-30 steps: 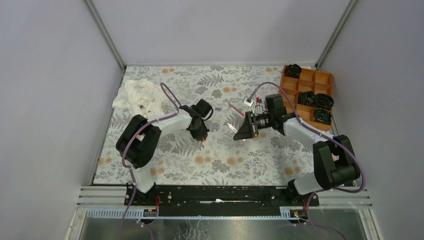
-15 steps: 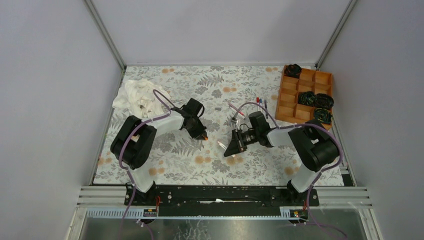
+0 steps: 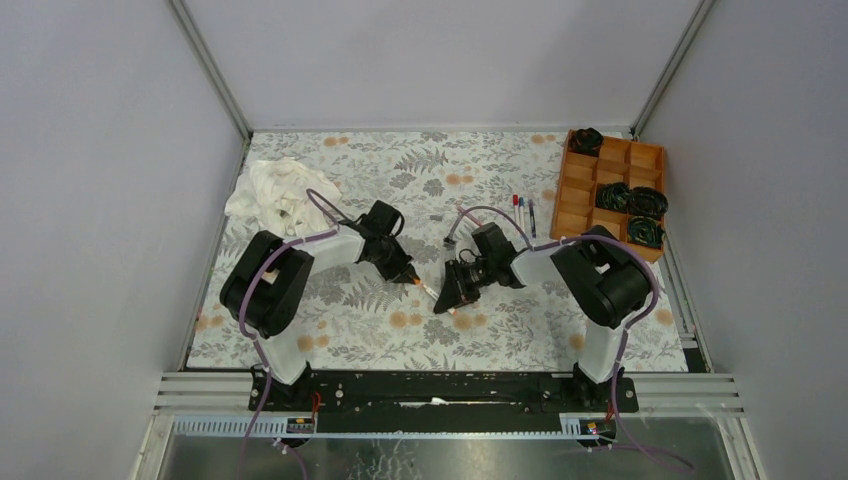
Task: Insert the pens into the pen caps
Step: Insert the pen cap onto the pen.
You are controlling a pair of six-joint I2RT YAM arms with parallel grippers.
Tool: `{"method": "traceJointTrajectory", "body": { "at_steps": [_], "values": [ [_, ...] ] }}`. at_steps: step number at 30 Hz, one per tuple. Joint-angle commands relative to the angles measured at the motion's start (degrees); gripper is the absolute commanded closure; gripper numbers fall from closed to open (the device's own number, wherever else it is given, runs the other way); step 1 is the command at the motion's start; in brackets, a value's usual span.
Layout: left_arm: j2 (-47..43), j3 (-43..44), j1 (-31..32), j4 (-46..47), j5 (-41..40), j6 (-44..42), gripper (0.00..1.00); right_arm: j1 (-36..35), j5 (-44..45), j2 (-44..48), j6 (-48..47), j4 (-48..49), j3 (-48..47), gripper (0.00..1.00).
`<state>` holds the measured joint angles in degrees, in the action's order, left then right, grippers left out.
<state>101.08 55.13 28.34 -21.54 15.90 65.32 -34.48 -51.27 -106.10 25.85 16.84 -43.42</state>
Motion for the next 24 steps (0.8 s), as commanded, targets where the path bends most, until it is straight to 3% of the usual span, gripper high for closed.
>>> {"method": "traceJointTrajectory", "body": {
  "at_steps": [1,13,24],
  "values": [
    [0.9,-2.1,-1.0,3.9,2.6,2.2,0.94,-1.8,5.4,-0.6,0.4,-4.9,-2.4,1.0],
    [0.4,-4.6,-1.2,5.4,3.5,3.8,0.94,-2.3,5.5,-3.4,2.3,-5.8,-4.3,1.0],
    [-0.6,-6.8,-2.6,6.3,3.4,5.2,0.94,-2.3,7.5,0.9,4.4,-5.9,-2.0,1.0]
  ]
}}
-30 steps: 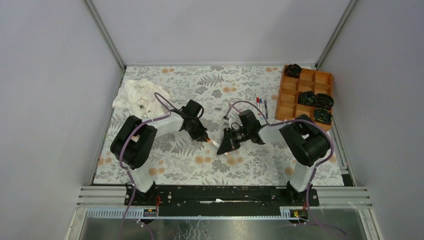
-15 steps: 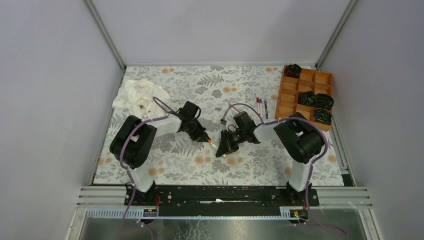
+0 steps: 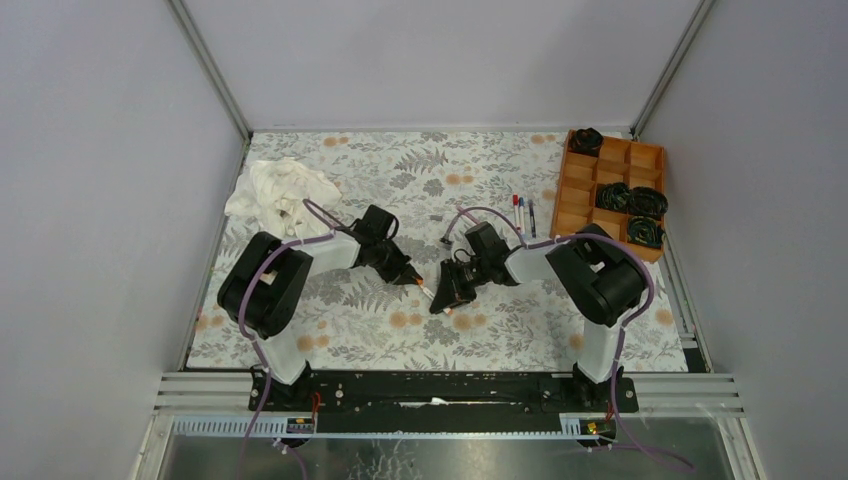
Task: Insert the pens into the pen caps
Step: Insert the pen cap onto the pen.
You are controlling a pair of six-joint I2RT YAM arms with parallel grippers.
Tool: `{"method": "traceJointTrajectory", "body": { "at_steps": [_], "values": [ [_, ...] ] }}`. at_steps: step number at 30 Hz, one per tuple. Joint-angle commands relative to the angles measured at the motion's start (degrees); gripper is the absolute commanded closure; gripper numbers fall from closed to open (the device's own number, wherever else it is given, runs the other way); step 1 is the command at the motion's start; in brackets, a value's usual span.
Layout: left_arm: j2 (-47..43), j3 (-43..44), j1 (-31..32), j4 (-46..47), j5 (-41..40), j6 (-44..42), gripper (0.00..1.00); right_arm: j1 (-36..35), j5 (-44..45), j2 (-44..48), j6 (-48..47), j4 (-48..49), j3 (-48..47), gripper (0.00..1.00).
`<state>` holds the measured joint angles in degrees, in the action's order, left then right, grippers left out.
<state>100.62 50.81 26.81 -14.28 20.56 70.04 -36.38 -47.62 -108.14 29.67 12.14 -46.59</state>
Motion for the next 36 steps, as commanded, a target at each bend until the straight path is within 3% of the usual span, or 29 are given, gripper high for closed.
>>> {"method": "traceJointTrajectory", "body": {
  "at_steps": [1,36],
  "values": [
    [-0.3,-2.8,-1.2,-0.9,-1.2,0.4,0.94,-0.4,4.2,3.5,0.7,-1.2,1.5,1.0],
    [0.2,-4.5,-2.1,1.3,1.3,1.2,0.93,-1.1,3.1,-1.3,0.7,-1.0,-2.1,1.0]
  ]
}}
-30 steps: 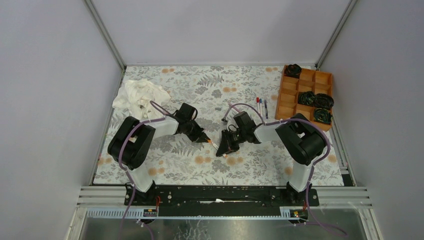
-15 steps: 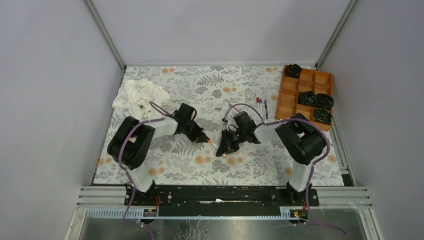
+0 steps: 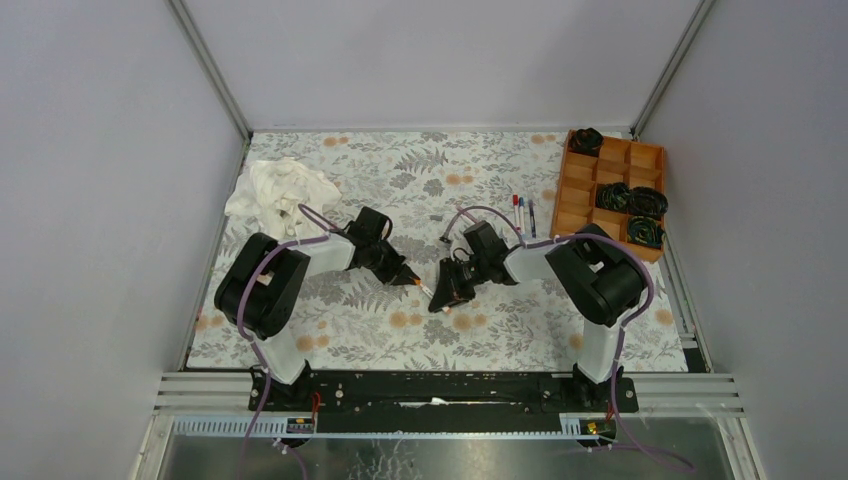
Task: Insert the pens into the pen caps
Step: Insert the pen cap onto the pen.
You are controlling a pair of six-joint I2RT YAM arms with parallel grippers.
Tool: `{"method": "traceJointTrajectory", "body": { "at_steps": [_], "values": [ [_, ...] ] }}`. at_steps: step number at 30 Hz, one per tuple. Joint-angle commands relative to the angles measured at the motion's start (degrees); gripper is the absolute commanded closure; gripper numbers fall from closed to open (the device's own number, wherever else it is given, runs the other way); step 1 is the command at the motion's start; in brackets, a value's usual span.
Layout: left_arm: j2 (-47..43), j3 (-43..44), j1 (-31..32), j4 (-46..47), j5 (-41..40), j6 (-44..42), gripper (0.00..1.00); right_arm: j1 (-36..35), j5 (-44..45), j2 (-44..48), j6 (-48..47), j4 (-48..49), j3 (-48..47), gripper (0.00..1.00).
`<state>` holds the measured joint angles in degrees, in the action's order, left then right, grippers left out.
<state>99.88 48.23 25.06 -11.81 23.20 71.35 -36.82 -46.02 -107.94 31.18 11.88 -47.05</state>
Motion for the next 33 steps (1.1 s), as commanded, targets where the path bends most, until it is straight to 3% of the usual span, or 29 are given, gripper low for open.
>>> {"method": "traceJointTrajectory", "body": {
  "at_steps": [1,18,27,33],
  "values": [
    [0.9,-2.0,-0.4,-1.1,-1.2,-0.2,0.93,-0.6,1.7,-1.6,-0.6,-0.6,-1.9,1.0],
    [-1.7,-1.6,0.4,-0.4,0.8,1.1,0.93,-0.7,5.9,-5.9,-0.4,-4.6,-7.0,1.0],
    [-2.1,-0.8,2.8,1.0,1.4,2.0,0.93,-1.7,9.1,-4.9,-6.3,-4.5,-8.1,1.0],
    [-4.7,0.3,3.9,1.4,-0.1,0.4,0.93,-1.7,11.5,0.5,-11.5,-1.0,-6.2,1.0]
  ]
}}
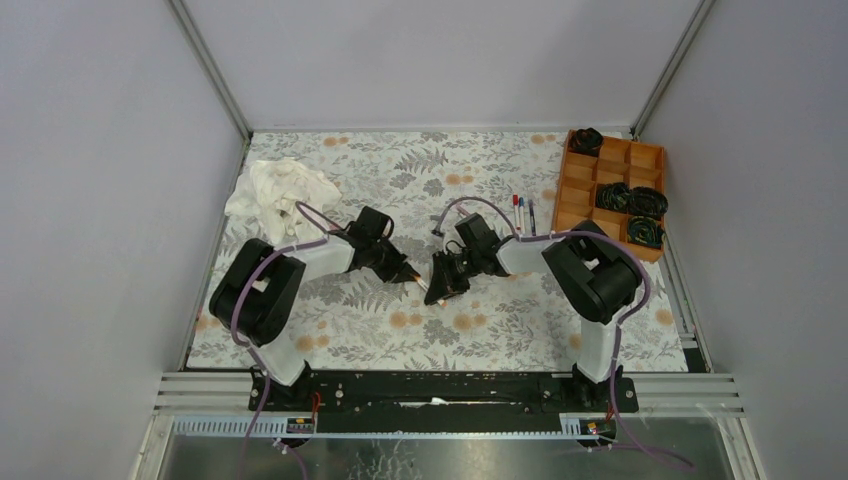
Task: Insert the pens into the pen caps
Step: Insert the pen cap onto the pen, then press the pen cap onto the pen.
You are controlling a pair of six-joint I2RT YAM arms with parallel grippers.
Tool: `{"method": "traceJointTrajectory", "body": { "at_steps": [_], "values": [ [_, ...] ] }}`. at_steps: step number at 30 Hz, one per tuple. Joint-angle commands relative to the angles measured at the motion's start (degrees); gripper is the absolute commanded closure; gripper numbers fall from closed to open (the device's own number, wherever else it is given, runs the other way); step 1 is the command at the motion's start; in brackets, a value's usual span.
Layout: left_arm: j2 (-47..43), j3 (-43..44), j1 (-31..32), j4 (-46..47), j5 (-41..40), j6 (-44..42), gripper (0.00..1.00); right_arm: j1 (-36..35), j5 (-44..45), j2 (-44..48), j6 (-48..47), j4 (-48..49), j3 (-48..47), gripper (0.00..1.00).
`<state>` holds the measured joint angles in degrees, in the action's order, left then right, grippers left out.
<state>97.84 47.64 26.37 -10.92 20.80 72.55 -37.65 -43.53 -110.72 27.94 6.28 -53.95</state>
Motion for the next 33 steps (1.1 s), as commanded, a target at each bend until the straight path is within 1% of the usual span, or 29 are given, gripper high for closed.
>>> {"method": "traceJointTrajectory", "body": {
  "at_steps": [1,5,13,18,23,33],
  "values": [
    [-3.5,1.2,2.7,0.4,1.7,-1.1,0.93,-0.9,9.6,4.1,-9.1,5.1,0.9,1.0],
    [-6.5,3.2,3.4,-0.1,0.1,-1.7,0.93,-0.8,12.5,8.4,-13.0,6.9,1.1,1.0],
    [-12.7,8.4,6.6,-4.2,-7.0,-3.0,0.92,-0.8,17.3,18.9,-18.3,12.3,4.1,1.0],
    [-16.9,9.8,8.4,-5.2,-11.6,-1.9,0.91,-0.8,17.2,25.0,-20.6,16.1,6.4,1.0],
    [-20.3,12.3,9.5,-8.5,-15.0,-2.1,0.9,-0.8,17.2,28.2,-21.8,16.3,6.9,1.0],
    [-25.8,12.3,9.7,-10.9,-17.2,-1.2,0.83,-0.8,13.9,32.6,-22.7,16.7,6.9,1.0]
  ]
}}
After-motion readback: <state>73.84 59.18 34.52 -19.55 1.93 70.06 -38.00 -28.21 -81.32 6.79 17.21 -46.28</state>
